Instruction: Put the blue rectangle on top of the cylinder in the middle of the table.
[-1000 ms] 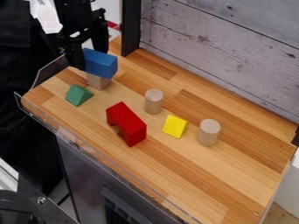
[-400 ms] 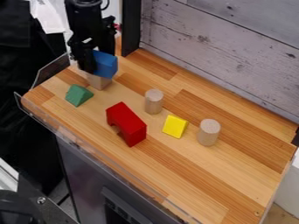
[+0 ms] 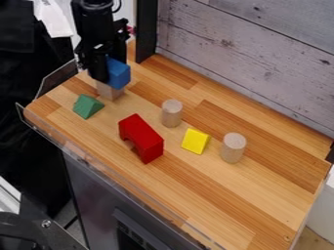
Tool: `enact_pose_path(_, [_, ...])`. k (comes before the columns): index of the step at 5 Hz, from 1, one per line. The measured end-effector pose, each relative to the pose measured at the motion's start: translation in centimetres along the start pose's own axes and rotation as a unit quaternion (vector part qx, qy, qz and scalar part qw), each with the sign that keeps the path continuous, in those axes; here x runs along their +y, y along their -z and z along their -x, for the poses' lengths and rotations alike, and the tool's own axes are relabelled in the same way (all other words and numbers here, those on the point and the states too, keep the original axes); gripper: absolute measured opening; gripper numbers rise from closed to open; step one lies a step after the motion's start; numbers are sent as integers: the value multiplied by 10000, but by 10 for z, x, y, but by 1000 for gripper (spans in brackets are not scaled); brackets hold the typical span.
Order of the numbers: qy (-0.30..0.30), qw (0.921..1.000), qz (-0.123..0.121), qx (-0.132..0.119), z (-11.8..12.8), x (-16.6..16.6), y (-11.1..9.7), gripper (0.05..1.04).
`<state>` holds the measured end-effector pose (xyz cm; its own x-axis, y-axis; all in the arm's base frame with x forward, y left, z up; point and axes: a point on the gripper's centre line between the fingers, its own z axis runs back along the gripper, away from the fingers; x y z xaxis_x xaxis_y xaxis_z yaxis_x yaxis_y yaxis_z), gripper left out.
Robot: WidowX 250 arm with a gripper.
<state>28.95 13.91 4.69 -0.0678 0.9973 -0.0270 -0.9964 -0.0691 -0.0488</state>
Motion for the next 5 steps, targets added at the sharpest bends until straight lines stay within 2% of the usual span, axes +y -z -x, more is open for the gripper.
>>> enact_pose_path(1, [48,9997,164,-169,5,0,-17,565])
enact_pose_path(2, [217,9991,53,-347,28,12,-35,565])
enact_pose_path(3, [515,9985,-48,-196,54,23,-35,565])
enact_pose_path(4, [877,9959,25,214,79,25,-25,565])
enact_pose_path(5, [1004,9942,-77,384,93,20,-9,565])
